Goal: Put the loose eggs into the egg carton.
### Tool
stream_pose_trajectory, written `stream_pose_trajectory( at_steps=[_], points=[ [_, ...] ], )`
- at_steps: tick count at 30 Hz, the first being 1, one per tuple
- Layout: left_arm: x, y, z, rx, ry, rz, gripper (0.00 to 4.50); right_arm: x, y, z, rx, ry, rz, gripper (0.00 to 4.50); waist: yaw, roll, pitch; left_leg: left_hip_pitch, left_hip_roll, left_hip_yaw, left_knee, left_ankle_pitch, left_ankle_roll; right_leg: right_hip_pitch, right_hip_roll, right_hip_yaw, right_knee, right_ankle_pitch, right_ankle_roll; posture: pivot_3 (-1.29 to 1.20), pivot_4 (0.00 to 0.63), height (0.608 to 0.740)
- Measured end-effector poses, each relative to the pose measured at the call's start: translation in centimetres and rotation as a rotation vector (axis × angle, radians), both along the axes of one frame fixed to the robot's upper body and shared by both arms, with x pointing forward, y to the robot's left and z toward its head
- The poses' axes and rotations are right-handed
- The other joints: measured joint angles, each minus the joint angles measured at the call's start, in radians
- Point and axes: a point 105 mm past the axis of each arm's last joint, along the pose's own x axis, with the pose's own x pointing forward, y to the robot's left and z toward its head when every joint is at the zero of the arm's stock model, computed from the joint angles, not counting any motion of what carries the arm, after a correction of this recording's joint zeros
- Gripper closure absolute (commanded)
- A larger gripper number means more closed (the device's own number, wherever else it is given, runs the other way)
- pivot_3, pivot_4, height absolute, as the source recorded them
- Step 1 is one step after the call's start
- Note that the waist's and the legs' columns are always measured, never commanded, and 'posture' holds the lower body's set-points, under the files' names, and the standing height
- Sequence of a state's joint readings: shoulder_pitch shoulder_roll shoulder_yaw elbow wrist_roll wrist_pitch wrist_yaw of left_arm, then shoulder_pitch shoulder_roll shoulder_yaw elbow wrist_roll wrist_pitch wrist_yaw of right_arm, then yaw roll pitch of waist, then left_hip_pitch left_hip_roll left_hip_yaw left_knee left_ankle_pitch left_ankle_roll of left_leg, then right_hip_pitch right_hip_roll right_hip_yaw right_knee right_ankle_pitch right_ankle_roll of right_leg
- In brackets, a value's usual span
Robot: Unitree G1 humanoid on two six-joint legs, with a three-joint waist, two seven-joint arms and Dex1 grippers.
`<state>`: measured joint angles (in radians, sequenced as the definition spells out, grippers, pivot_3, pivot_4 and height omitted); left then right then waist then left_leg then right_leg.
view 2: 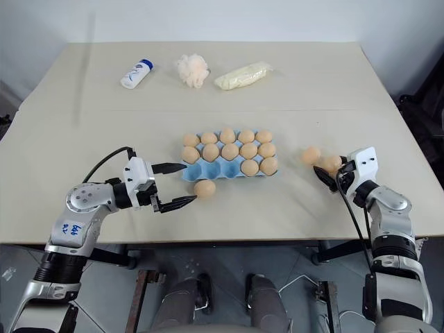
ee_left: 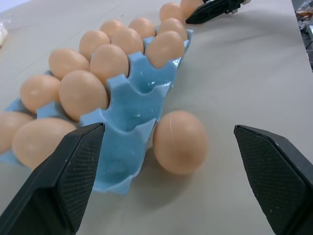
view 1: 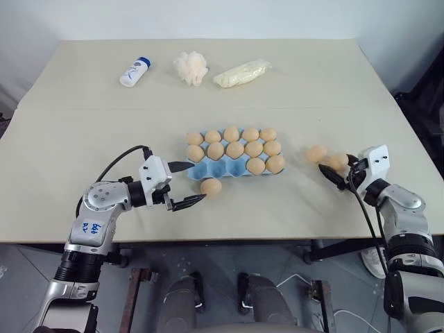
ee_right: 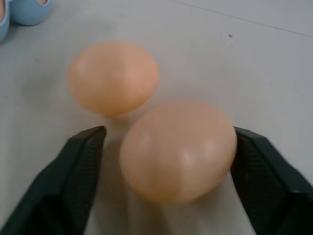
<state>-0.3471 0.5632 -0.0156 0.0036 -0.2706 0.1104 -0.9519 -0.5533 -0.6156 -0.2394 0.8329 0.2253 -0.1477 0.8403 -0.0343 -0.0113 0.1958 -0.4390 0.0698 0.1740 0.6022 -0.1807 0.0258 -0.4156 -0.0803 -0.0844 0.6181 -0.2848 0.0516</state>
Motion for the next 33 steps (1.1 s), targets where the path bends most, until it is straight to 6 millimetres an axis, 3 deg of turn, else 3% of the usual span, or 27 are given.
stream_pose_trajectory(
  at_steps=[1, 3, 9, 13, 17, 20, 26, 31, 33],
  points=[
    [0.0, 0.1, 0.0, 0.001, -0.001, 0.003, 0.0, 0.0, 0.0, 0.1, -0.002, -0.005, 0.005, 2.01, -0.001, 0.0, 0.0, 0.0, 0.0, 0.0, 0.0, 0.0, 0.0, 0.0, 0.0, 0.0, 0.0, 0.0, 0.0, 0.0, 0.15, 0.74],
    [0.1, 0.2, 0.1, 0.001, -0.003, 0.007, 0.0, -0.1, 0.1, 0.2, -0.006, -0.009, 0.013, 2.38, -0.001, 0.0, 0.0, 0.0, 0.0, 0.0, 0.0, 0.0, 0.0, 0.0, 0.0, 0.0, 0.0, 0.0, 0.0, 0.0, 0.15, 0.74],
    [0.1, 0.6, 0.1, -0.001, -0.006, 0.031, 0.0, -2.5, 1.4, 1.2, -0.045, -0.051, 0.109, 2.38, 0.002, 0.0, 0.0, 0.0, 0.001, 0.0, 0.0, 0.0, 0.0, 0.0, 0.0, 0.0, 0.001, 0.0, 0.0, 0.0, 0.15, 0.74],
    [0.1, 0.8, -0.1, -0.003, 0.0, 0.043, 0.0, -3.8, 3.7, 4.1, -0.044, -0.101, 0.208, 2.38, -0.003, 0.0, 0.0, 0.001, 0.001, 0.0, 0.0, 0.0, 0.0, -0.001, 0.0, 0.002, 0.001, 0.0, -0.001, 0.0, 0.15, 0.74],
    [0.1, 1.1, -0.2, -0.005, 0.003, 0.056, 0.0, -3.9, 8.6, 7.0, -0.031, -0.154, 0.336, 2.38, -0.015, 0.0, 0.0, 0.001, 0.002, 0.0, -0.003, 0.0, -0.001, -0.002, 0.002, 0.004, 0.0, -0.001, -0.006, 0.0, 0.15, 0.74],
    [0.1, 1.2, -0.2, -0.006, 0.003, 0.06, 0.0, -3.7, 13.3, 7.1, 0.001, -0.146, 0.447, 2.38, -0.02, 0.0, 0.0, 0.0, 0.001, 0.001, -0.005, 0.0, -0.002, -0.005, 0.002, 0.004, 0.0, -0.001, -0.006, 0.0, 0.15, 0.74],
    [0.1, 2.2, -0.5, -0.005, 0.017, 0.102, 0.0, -2.5, 20.8, 7.0, 0.035, -0.128, 0.589, 2.38, -0.025, 0.0, 0.0, -0.005, 0.001, 0.004, -0.006, 0.001, -0.002, -0.014, 0.001, 0.007, 0.005, 0.0, -0.004, 0.0, 0.15, 0.74],
    [-0.2, 4.0, -1.1, 0.006, 0.038, 0.165, 0.0, -1.7, 22.6, 5.6, 0.004, -0.092, 0.61, 2.38, -0.019, 0.0, 0.0, -0.005, 0.001, 0.004, -0.006, 0.001, -0.003, -0.014, 0.001, 0.005, 0.005, 0.0, -0.005, 0.0, 0.15, 0.74],
    [-0.1, 4.2, -1.1, 0.004, 0.036, 0.176, 0.0, -1.6, 23.0, 4.8, 0.0, -0.071, 0.621, 1.73, -0.019, 0.0, 0.0, -0.005, 0.0, 0.004, -0.006, 0.001, -0.002, -0.013, 0.001, 0.006, 0.005, 0.0, -0.004, 0.0, 0.15, 0.74]
  ],
)
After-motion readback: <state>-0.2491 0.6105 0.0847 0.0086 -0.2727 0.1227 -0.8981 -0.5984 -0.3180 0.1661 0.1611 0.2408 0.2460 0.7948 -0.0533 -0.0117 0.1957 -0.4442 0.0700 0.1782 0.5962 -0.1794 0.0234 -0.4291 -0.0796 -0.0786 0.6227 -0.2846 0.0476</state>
